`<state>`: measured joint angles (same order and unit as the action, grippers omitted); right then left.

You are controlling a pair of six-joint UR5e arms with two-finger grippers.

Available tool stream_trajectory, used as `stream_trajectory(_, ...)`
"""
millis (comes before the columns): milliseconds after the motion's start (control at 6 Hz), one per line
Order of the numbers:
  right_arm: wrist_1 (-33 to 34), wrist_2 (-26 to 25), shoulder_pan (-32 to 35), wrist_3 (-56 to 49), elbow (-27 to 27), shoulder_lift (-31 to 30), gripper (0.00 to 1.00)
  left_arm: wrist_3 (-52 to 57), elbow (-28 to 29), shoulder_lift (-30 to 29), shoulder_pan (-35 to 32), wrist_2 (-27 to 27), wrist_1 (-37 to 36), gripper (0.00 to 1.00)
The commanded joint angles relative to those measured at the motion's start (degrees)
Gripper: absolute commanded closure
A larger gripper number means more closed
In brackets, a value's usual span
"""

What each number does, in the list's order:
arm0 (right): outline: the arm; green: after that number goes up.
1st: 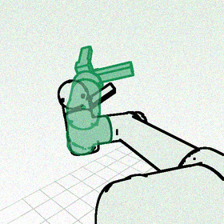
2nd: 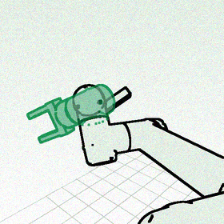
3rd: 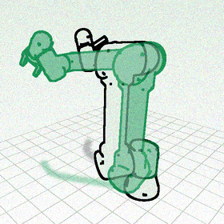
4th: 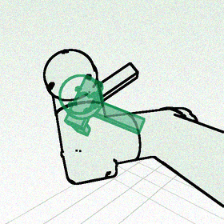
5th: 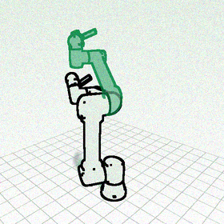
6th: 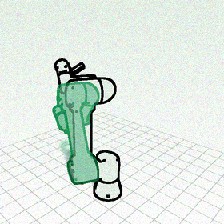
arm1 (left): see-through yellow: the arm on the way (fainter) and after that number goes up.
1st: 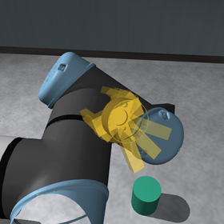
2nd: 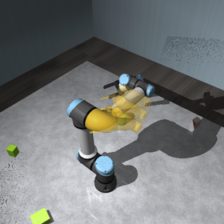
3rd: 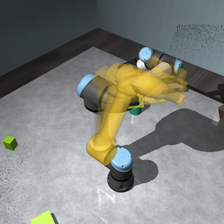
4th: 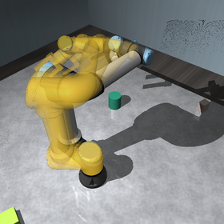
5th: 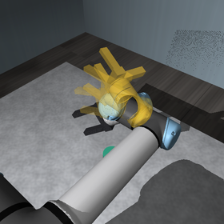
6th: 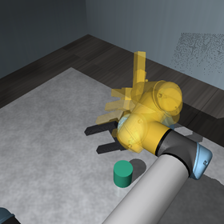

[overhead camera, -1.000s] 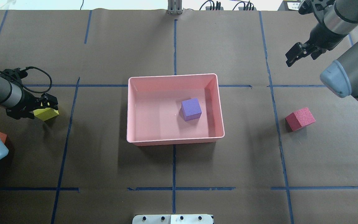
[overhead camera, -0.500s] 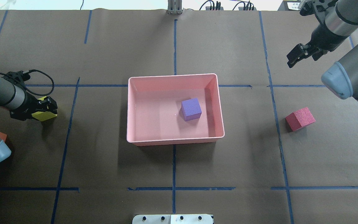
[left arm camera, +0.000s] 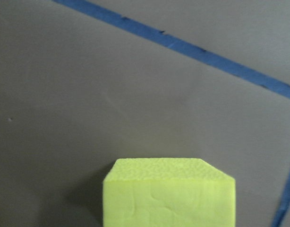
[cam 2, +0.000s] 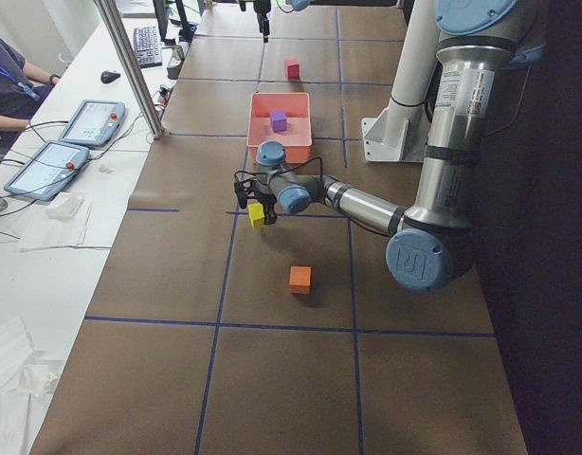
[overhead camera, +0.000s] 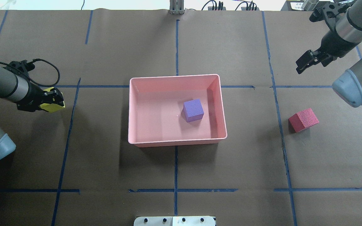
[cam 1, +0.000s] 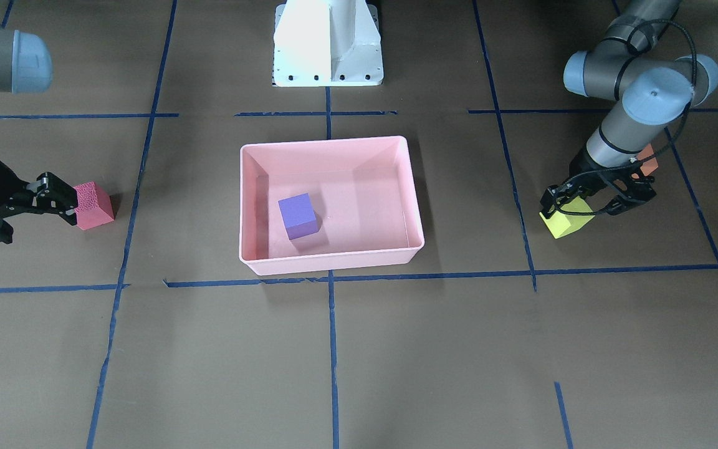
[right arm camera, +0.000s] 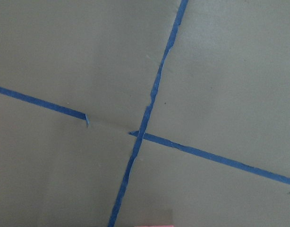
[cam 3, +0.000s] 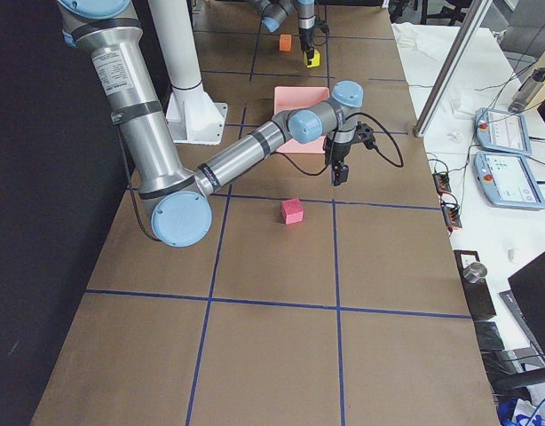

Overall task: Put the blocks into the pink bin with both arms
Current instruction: 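Carry the yellow cube into the bin while the right gripper grasps the red cube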

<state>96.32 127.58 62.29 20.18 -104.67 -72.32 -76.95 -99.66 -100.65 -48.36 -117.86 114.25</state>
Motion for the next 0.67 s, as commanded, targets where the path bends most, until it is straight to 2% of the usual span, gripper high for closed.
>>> stream_trajectory(0, -0.17, 0.04, 0.46, -3.20, -5.34, -7.18, 0.00, -0.05, -7.01, -14.66, 0.11, 0.09, -20.96, 0.49)
stream_trajectory(167, -0.17, -0.31, 0.38, -3.05, -7.72, -10.17, 0.00, -0.31, -8.69, -20.49, 0.81, 0.18, -25.61, 0.48)
stream_trajectory(333, -0.17, -0.40, 0.29, -2.70, -8.27, -10.64, 0.00, -0.74, -9.67, -23.16, 4.21, 2.00, -25.92, 0.48)
stream_trajectory(500, -0.25, -0.49, 0.20, -2.78, -8.27, -10.73, 0.00, -0.75, -9.50, -26.76, 11.29, 8.90, -30.45, 0.48)
